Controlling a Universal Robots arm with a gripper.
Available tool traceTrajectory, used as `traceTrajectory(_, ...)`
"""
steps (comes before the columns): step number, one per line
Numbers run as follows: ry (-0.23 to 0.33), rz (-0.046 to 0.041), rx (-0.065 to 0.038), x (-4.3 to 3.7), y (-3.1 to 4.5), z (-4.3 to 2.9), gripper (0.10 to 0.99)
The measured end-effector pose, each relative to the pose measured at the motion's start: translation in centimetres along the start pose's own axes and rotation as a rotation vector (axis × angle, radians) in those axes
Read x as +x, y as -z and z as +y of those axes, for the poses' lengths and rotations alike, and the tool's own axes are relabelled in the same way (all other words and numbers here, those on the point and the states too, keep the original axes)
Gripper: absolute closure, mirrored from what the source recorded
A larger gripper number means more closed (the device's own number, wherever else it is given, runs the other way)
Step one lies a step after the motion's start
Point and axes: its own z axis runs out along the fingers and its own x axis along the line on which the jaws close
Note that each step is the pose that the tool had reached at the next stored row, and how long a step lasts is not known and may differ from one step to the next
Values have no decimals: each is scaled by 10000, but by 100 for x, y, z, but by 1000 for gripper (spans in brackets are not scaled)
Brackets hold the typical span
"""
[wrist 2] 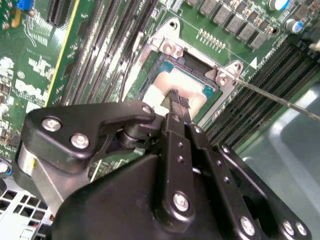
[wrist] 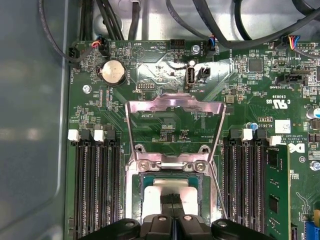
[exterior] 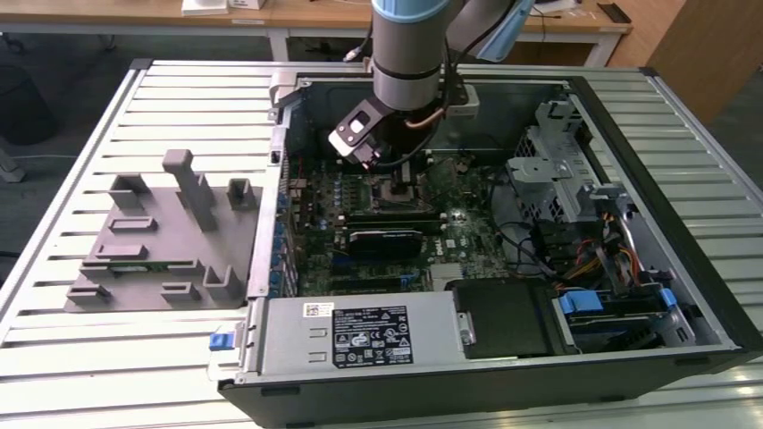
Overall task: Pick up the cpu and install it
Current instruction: 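Place the cpu into insertion slot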
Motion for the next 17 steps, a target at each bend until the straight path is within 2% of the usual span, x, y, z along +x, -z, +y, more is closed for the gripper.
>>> traceTrajectory(7, 0, 11, -5, 2, 10, 1, 980)
traceTrajectory(12, 1, -5, -1, 3, 77, 4, 980)
traceTrajectory(17, 1, -13, -3, 6, 183, 8, 980)
